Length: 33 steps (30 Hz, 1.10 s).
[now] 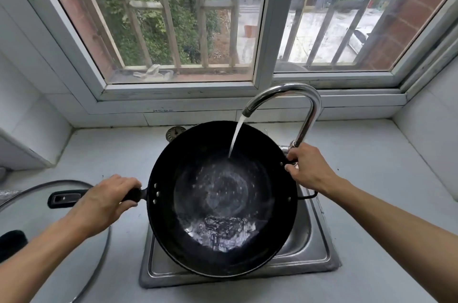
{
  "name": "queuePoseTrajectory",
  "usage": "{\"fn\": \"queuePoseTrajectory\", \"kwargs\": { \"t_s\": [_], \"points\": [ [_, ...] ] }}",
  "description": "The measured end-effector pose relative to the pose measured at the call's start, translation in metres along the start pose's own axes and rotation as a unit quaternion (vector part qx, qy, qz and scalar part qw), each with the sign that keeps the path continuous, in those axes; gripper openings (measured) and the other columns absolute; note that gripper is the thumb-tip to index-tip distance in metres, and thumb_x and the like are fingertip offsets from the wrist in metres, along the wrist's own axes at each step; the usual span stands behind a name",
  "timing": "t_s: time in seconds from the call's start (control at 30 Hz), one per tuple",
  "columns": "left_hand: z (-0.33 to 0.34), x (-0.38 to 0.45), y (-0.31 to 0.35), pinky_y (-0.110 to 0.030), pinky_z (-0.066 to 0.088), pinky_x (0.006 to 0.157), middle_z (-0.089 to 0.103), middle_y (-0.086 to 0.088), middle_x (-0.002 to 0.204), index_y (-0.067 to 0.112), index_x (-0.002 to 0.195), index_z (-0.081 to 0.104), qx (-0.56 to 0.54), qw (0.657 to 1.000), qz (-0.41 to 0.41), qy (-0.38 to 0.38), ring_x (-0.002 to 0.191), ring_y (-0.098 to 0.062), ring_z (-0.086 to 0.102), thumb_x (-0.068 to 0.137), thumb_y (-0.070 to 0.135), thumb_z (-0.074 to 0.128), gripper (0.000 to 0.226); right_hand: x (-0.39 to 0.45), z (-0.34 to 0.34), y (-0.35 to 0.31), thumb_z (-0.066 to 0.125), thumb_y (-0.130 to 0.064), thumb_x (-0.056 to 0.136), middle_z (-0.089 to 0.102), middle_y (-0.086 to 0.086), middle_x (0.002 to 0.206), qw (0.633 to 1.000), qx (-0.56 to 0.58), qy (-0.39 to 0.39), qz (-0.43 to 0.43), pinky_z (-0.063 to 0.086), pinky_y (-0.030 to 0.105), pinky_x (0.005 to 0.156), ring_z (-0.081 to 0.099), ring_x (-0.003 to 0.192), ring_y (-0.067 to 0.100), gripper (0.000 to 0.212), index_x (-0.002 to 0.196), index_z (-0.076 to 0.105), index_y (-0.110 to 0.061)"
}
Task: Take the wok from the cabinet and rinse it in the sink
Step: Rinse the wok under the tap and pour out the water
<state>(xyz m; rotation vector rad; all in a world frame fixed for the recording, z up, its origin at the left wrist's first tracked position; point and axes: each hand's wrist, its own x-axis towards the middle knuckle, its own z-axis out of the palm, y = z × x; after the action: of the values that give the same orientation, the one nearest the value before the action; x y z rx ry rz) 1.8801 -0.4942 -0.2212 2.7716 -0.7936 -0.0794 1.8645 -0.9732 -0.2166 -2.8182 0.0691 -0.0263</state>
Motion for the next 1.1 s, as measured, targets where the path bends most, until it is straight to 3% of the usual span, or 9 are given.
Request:
{"fn": "queuePoseTrajectory", "kwargs": {
  "t_s": [0.1,0.37,0.53,0.73,1.1],
  "points": [
    [0.013,-0.001,-0.006,-0.029,0.044,0.065,0.049,0.019,0.079,0.025,0.098,0.060,-0.005,1.000,0.004,-0.023,0.078,-0.012,0.052,0.073,0.021,0.080,0.033,-0.006,0.014,0.005,0.067,-0.022,0.080,0.058,0.007,0.087,0.999,-0.012,-0.036,0.011,0.045,0.029,0.074,0.056,0.083,0.024,0.011,0.080,0.069,-0.011],
    [0.039,-0.001,-0.021,-0.030,0.046,0.069,0.057,0.015,0.081,0.031,0.097,0.057,-0.017,0.997,-0.014,-0.076,0.081,-0.010,0.053,0.075,0.027,0.078,0.031,-0.013,0.042,0.013,0.064,-0.024,0.078,0.061,0.008,0.081,0.996,-0.007,-0.079,0.033,0.046,0.033,0.074,0.058,0.083,0.026,0.014,0.077,0.069,-0.011],
    [0.047,0.002,-0.027,-0.029,0.045,0.071,0.057,0.016,0.083,0.035,0.099,0.055,-0.024,0.995,-0.034,-0.093,0.084,-0.007,0.051,0.078,0.033,0.074,0.028,-0.012,0.049,0.014,0.065,-0.021,0.084,0.060,0.011,0.092,0.997,0.005,-0.069,0.034,0.045,0.033,0.083,0.056,0.089,0.026,0.016,0.091,0.072,-0.009],
    [0.050,0.007,-0.020,-0.037,0.048,0.071,0.058,0.013,0.082,0.027,0.098,0.060,-0.028,0.995,-0.049,-0.087,0.083,-0.014,0.053,0.077,0.025,0.076,0.027,-0.011,0.059,0.017,0.065,-0.025,0.085,0.060,0.009,0.095,0.995,0.016,-0.081,0.057,0.047,0.038,0.087,0.057,0.094,0.027,0.019,0.096,0.072,-0.011],
    [0.049,0.013,-0.017,-0.028,0.044,0.074,0.056,0.013,0.089,0.030,0.100,0.055,0.003,0.992,-0.049,-0.118,0.089,-0.013,0.052,0.081,0.034,0.068,0.024,-0.011,0.066,0.020,0.065,-0.032,0.088,0.054,0.002,0.101,0.994,0.011,-0.096,0.053,0.041,0.029,0.088,0.052,0.100,0.022,0.022,0.101,0.067,-0.015]
  ]
}}
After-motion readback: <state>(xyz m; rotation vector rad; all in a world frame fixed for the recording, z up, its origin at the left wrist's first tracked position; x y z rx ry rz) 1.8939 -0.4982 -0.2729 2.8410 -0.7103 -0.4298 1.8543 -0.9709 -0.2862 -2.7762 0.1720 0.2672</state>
